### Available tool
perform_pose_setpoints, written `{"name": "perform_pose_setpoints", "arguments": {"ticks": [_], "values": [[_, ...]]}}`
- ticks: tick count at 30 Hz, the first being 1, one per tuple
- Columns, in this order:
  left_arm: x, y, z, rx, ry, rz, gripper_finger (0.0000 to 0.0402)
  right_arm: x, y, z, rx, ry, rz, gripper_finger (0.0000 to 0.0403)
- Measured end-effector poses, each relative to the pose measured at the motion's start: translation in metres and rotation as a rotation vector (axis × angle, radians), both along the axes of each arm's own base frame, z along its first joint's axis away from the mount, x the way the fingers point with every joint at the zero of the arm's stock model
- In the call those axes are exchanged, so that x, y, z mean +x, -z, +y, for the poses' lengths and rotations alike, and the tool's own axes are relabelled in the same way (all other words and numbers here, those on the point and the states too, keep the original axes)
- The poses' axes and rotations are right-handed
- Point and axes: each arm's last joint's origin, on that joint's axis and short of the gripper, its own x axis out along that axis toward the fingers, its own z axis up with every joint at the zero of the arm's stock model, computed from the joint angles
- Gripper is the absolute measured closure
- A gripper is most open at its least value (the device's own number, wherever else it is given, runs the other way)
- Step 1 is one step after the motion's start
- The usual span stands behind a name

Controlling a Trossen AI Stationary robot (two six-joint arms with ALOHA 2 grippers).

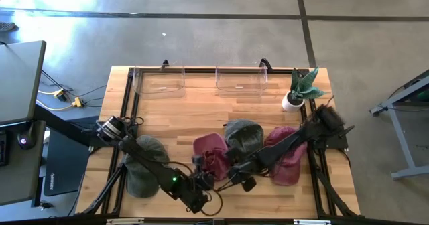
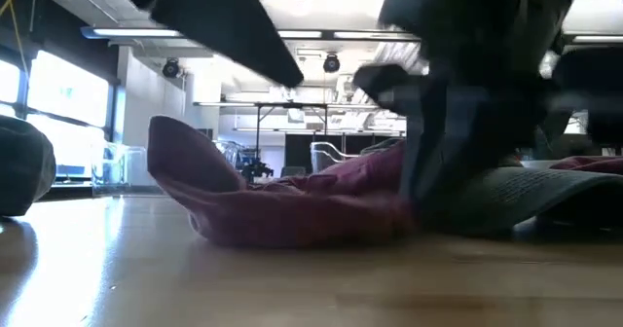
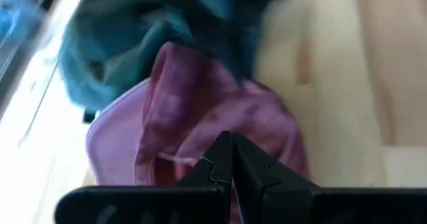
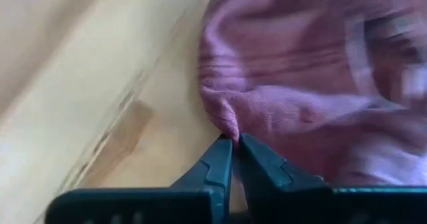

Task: Pick & Place hat
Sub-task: Put the left red cap into the right transparent bin

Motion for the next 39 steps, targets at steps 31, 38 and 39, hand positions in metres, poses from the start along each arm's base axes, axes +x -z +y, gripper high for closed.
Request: {"name": "perform_pose_setpoints", "arguments": {"ticks": [31, 38, 39], "values": [[0.079, 0.043, 0.029, -0.494, -0.107, -0.268, 0.0176, -0.085, -0.032, -0.053, 0.413, 0.083, -0.303, 0.0398], [0.075, 0.045, 0.028, -0.444, 0.012, -0.144, 0.0299, -0.088, -0.036, -0.051, 0.489, 0.030, -0.268, 0.0395], [0.075, 0.045, 0.027, -0.433, 0.060, -0.126, 0.0319, -0.088, -0.035, -0.050, 0.502, 0.019, -0.256, 0.0394]]}}
